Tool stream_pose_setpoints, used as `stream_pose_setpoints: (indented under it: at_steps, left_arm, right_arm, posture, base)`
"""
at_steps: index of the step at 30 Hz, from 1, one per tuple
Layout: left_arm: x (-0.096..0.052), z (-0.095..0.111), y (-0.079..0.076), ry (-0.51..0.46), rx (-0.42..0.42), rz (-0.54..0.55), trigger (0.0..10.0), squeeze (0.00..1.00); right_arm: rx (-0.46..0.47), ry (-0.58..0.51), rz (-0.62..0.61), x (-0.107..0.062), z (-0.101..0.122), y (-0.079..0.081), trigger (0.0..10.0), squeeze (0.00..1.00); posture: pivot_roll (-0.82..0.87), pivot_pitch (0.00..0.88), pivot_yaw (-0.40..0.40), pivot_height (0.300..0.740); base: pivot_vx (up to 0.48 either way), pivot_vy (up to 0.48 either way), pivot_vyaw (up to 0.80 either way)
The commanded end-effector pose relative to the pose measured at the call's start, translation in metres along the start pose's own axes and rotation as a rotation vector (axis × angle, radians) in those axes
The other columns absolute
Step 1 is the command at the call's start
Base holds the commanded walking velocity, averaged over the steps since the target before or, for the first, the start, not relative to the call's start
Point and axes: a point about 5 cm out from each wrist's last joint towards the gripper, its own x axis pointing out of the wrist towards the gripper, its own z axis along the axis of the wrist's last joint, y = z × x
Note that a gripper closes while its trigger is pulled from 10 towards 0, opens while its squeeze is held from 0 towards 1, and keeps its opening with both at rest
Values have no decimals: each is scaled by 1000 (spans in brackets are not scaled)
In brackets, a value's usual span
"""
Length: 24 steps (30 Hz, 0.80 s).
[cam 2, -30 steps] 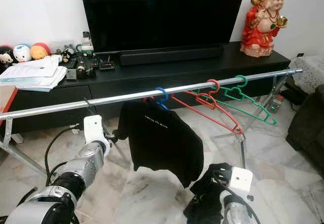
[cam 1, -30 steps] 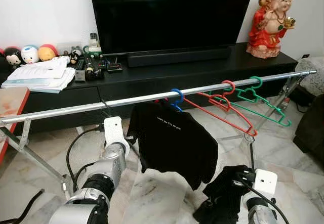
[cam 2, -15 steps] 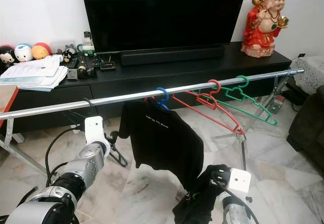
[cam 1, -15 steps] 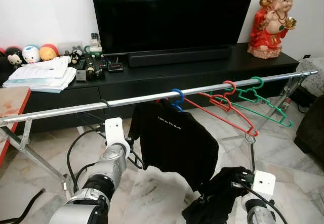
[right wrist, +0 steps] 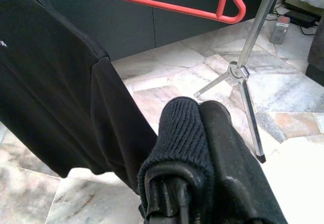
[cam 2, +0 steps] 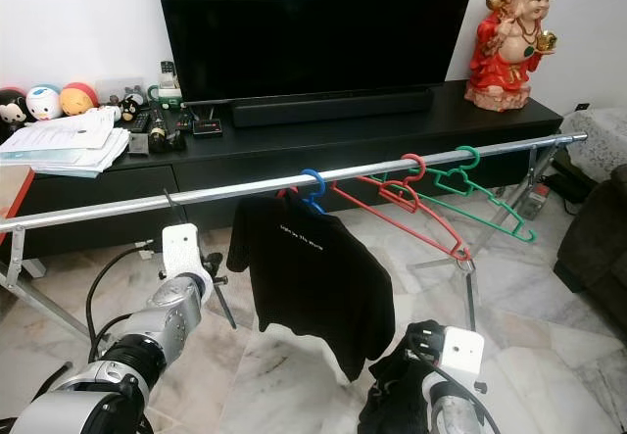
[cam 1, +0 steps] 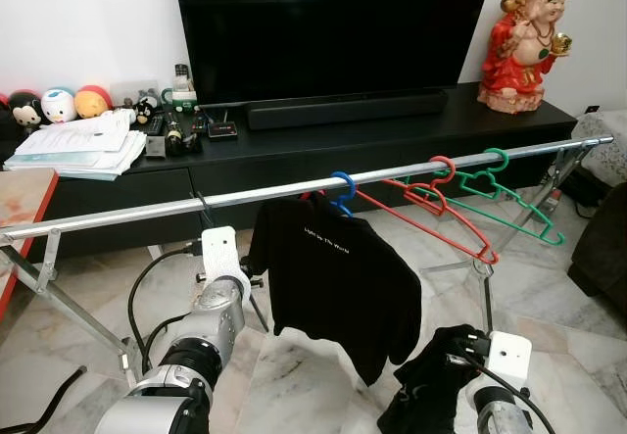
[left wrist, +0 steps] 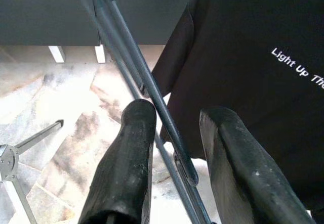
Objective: Hang hanger
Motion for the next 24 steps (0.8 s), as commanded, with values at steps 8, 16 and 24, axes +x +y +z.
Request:
stream_pose_setpoints:
  at_steps: [8, 16, 24]
  left_arm:
    - [-2, -14, 0, 55, 40, -7, 0, 0]
    - [-2, -18, 0, 74, 54, -7, 0, 0]
    - [-2, -16, -3, 63, 51, -21, 0, 0]
  right_arm:
    - [2, 3, 21, 3, 3, 4, 10000, 0]
    - [4, 9, 34, 3, 1, 6, 10000, 0]
    - [5, 12, 41, 3, 1, 6, 10000, 0]
  posture:
    - [41, 0, -33, 740]
    - [41, 0, -33, 740]
    - [42, 0, -36, 740]
  base:
    - [0, 0, 0]
    - [0, 0, 0]
    - [0, 0, 0]
